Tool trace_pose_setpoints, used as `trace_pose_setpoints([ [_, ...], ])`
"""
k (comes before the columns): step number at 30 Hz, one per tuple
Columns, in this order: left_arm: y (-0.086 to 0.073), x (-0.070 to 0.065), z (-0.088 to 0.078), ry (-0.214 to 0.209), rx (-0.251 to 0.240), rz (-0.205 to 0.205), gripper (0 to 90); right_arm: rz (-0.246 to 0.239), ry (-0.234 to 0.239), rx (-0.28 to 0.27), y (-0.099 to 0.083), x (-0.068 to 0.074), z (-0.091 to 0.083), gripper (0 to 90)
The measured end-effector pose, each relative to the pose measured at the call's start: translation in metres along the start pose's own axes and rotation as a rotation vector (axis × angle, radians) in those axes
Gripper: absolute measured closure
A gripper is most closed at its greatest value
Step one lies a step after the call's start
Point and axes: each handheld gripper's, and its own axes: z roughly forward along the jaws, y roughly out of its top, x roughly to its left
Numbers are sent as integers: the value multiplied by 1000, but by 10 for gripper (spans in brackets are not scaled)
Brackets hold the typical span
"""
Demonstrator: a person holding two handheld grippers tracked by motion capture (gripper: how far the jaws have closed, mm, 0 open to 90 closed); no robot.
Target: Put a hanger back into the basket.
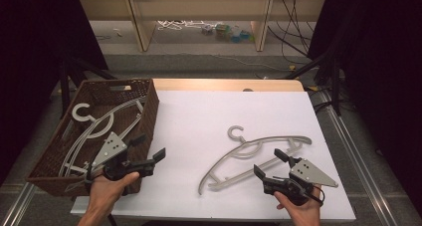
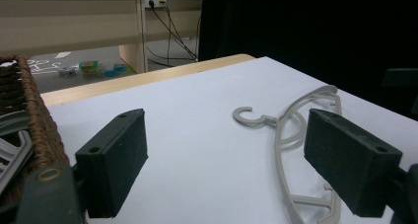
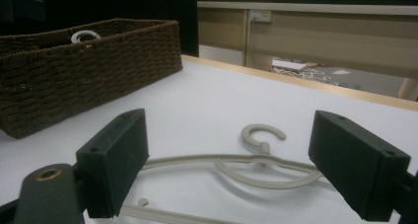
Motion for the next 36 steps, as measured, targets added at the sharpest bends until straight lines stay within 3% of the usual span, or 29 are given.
trace_pose_setpoints([
  [5, -8, -9, 6, -20, 25, 37, 165, 0, 4, -6, 0, 0, 1, 162],
  [12, -14, -16, 15, -34, 55, 38, 164, 0, -5, -8, 0, 1, -1, 162],
  [16, -17, -21, 21, -65, 81, 74, 163, -1, -9, -5, 0, 1, -1, 162],
  [19, -20, -25, 28, -84, 102, 67, 164, -2, -5, 1, 0, 1, -1, 161],
  [22, -23, -29, 35, -102, 132, 98, 164, -4, -12, 0, 0, 0, -1, 161],
  [25, -26, -34, 44, -117, 176, 104, 164, -1, -12, -14, -1, 0, 0, 161],
  [26, -26, -35, 46, -121, 188, 119, 165, -2, -22, 14, 0, 1, -2, 161],
  [28, -27, -36, 53, -135, 217, 129, 166, 0, -6, -7, -1, 0, 1, 161],
  [32, -28, -38, 67, -148, 261, 138, 167, -4, -10, 6, -1, 0, 2, 160],
  [34, -29, -39, 73, -145, 274, 145, 168, 22, 3, 2, -1, 1, 2, 160],
  [36, -29, -40, 80, -144, 298, 142, 169, -3, -7, 1, 0, -1, 2, 160],
])
